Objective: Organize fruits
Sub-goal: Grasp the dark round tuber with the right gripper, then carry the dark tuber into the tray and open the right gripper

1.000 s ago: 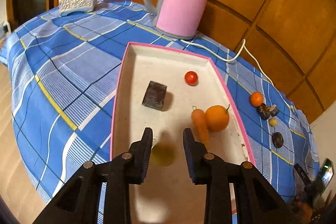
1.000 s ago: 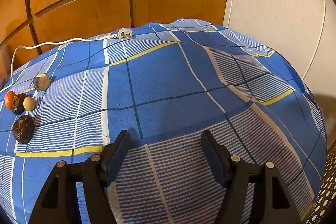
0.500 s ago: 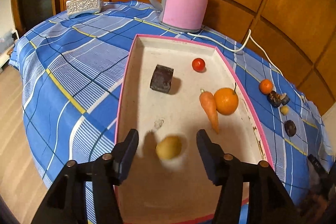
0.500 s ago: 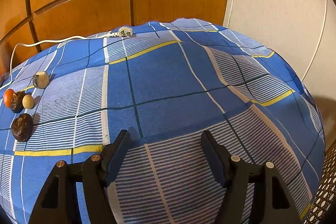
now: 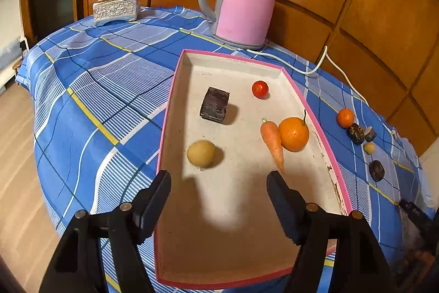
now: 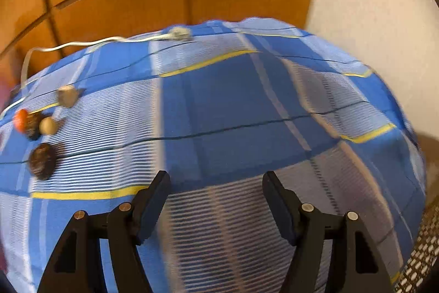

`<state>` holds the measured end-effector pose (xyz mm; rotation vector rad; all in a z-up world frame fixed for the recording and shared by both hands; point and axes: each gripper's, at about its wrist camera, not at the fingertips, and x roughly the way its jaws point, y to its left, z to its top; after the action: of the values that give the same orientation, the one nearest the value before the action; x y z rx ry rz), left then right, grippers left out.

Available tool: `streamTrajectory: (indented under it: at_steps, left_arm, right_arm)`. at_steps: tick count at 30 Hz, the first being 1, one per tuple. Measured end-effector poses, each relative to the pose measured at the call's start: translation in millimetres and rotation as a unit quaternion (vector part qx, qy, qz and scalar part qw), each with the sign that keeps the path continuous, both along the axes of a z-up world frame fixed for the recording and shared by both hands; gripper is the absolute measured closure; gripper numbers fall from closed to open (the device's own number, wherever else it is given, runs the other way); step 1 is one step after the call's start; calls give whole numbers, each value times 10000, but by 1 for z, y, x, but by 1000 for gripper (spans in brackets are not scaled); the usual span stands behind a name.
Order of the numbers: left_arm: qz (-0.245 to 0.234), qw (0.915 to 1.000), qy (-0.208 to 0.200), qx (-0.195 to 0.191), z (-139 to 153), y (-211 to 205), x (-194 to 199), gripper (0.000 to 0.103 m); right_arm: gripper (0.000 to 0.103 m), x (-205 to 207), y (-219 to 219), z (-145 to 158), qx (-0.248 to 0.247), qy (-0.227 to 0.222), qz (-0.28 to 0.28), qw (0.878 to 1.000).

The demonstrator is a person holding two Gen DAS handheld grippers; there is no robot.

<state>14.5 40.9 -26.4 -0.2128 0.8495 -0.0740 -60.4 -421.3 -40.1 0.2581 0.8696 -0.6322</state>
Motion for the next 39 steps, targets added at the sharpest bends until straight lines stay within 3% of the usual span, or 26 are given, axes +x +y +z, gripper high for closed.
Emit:
streamTrajectory:
  at_steps: [5, 10, 13, 17, 19, 24, 28, 39]
  left_arm:
    - [-21, 10000, -33, 5, 2, 1, -2, 30]
    - [-30, 10000, -83, -29, 5, 3, -5, 30]
    - [-43, 9999, -112, -26, 7, 4, -7, 30]
    - [89, 9997, -225, 80, 12, 7, -10, 23]
    - [160, 9996, -222, 41, 12, 12, -10, 23]
    - [387, 9992, 58, 42, 1, 22, -6, 22]
    - [497, 9984, 219, 138, -6, 23, -5, 22]
    - [570, 9980, 224, 179, -7, 26, -8, 19]
  right_arm:
    - [32, 29, 38, 13, 521, -297, 1111, 9920]
    - [31, 68, 86, 21, 409, -266, 2084, 9768]
    - [31, 89, 105, 14, 246, -51, 2357, 9715]
    - [31, 106, 115, 3, 127, 231, 2403, 9704]
    - [52, 110, 116, -3, 218, 325, 2436, 9691]
    - [54, 105, 121, -10, -16, 178, 2518, 9676]
    - [54, 104, 115, -11, 114, 64, 2522, 9676]
    - [57, 101, 119, -9, 24, 115, 2564, 9665]
